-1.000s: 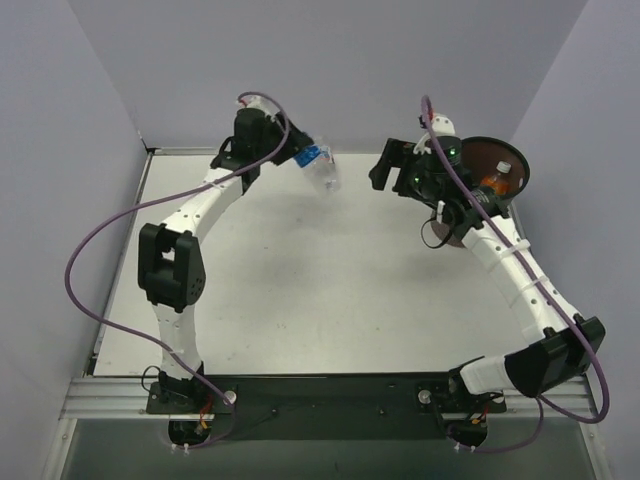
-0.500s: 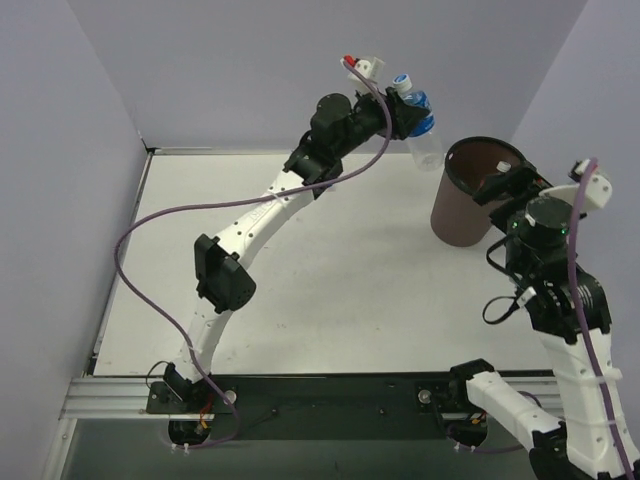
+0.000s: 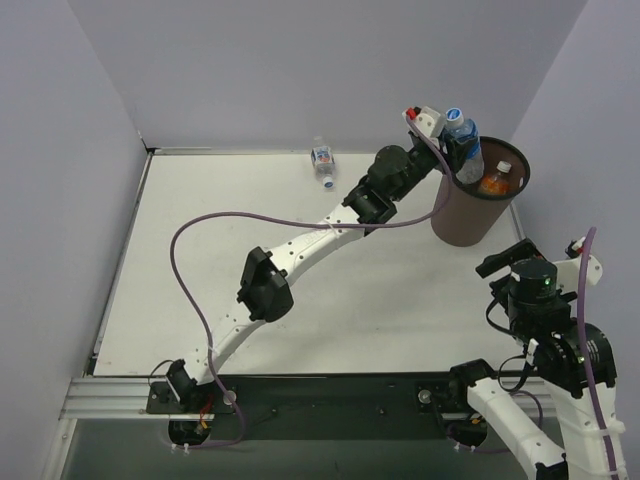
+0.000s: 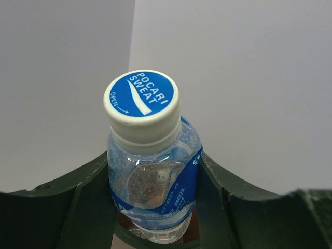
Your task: Put the plastic bottles in the bin
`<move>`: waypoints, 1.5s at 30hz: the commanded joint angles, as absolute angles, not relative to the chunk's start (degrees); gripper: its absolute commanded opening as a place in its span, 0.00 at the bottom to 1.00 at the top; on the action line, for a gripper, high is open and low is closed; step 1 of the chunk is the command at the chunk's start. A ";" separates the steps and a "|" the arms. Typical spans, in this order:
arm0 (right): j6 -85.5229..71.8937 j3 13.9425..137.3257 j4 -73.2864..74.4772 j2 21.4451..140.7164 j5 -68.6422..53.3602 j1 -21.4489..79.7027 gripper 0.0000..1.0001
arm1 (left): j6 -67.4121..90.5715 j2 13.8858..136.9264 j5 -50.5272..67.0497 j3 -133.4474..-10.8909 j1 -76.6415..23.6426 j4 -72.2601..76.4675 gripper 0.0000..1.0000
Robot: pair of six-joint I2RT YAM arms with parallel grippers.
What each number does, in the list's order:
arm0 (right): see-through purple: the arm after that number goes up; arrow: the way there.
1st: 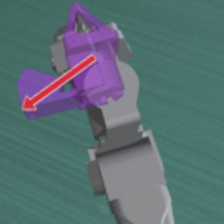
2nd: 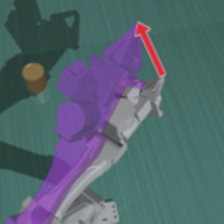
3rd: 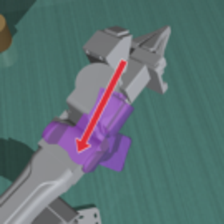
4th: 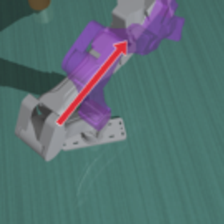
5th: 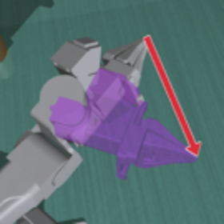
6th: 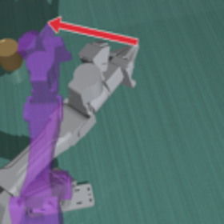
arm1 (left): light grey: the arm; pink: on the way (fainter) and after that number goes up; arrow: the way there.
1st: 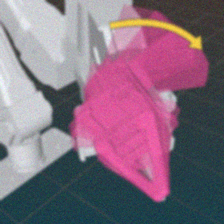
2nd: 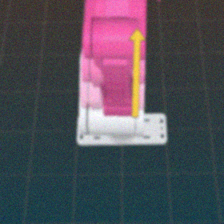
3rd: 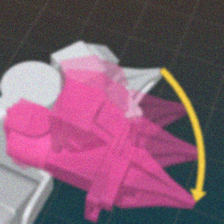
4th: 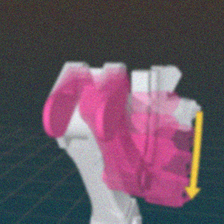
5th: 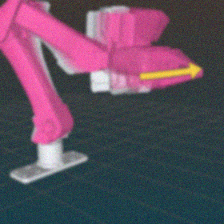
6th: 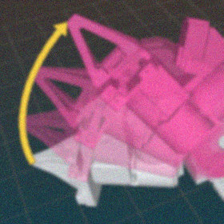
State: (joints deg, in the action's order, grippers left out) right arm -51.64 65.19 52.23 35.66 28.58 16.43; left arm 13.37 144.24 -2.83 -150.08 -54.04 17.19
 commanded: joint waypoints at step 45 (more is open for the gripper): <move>-15.92 84.19 37.09 61.86 15.82 15.47 0.85 | 37.43 107.45 -1.32 -104.04 -44.22 6.94 0.97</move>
